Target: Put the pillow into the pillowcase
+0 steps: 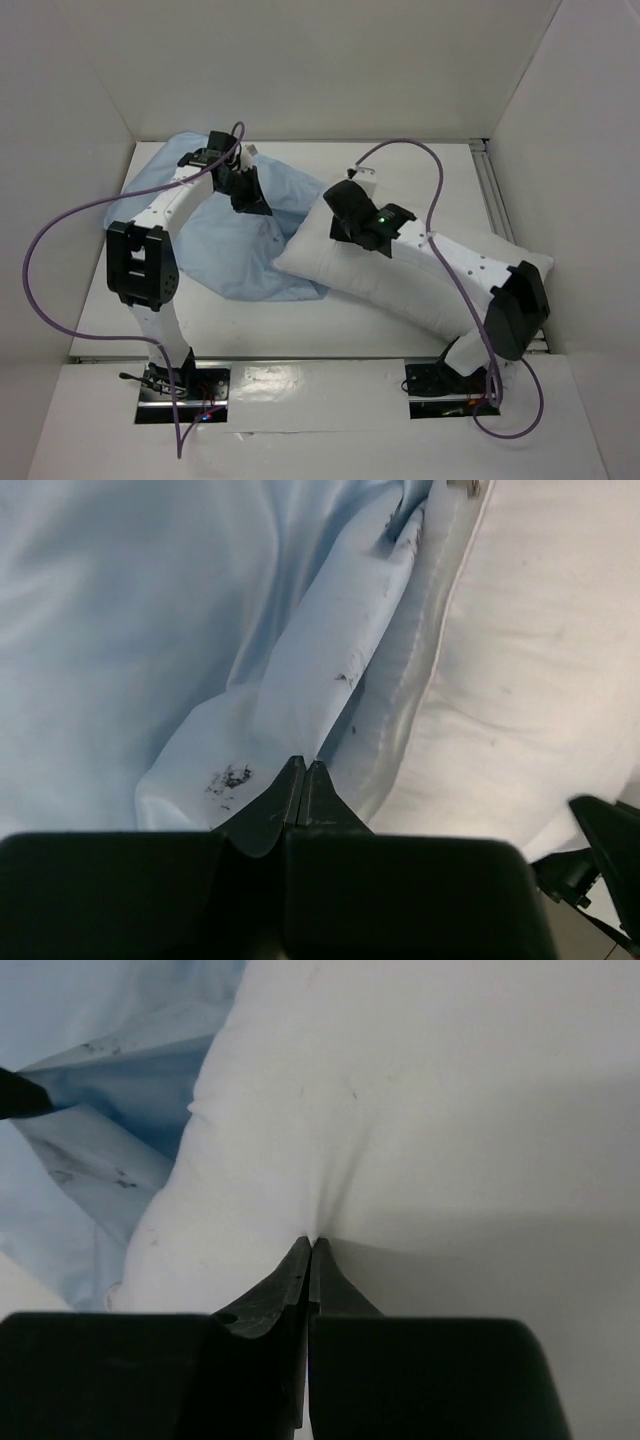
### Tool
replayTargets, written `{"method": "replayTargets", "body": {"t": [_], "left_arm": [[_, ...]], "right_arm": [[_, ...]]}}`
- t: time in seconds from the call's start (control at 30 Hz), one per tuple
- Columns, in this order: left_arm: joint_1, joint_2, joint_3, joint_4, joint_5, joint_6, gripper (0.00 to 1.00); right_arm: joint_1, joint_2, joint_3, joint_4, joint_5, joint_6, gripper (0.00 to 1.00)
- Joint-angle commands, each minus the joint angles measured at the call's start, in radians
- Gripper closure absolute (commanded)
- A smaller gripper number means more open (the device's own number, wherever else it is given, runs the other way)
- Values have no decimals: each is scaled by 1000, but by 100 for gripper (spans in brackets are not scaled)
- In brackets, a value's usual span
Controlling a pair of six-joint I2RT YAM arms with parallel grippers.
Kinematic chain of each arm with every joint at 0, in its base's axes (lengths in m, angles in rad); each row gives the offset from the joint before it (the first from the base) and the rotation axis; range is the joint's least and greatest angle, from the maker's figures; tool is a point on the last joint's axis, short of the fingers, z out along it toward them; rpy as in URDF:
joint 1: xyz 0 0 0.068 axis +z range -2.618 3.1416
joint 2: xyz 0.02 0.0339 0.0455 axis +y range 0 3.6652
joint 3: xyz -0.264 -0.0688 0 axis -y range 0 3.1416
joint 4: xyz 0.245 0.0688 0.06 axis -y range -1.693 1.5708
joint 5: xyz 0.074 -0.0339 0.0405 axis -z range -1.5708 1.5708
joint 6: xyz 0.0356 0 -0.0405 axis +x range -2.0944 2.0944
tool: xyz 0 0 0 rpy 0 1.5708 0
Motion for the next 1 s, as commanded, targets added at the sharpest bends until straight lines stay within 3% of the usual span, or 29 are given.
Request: {"method": "replayTargets", "body": {"t": [0.0,0.43,0.7,0.97], "left_arm": [[13,-57,0,-7,8,32,100],[86,25,124,-7,66,18,100],[95,46,146,-7,25,9,100],[105,11,71,5,15,21,100]], "right_arm": [[31,-107,-53,-5,-6,-11,100],[369,-168,-21,-187,112,45,100],[432,-158,75,-235,3,-83,100],[466,-127,209,-293,-58,-194,100]]}}
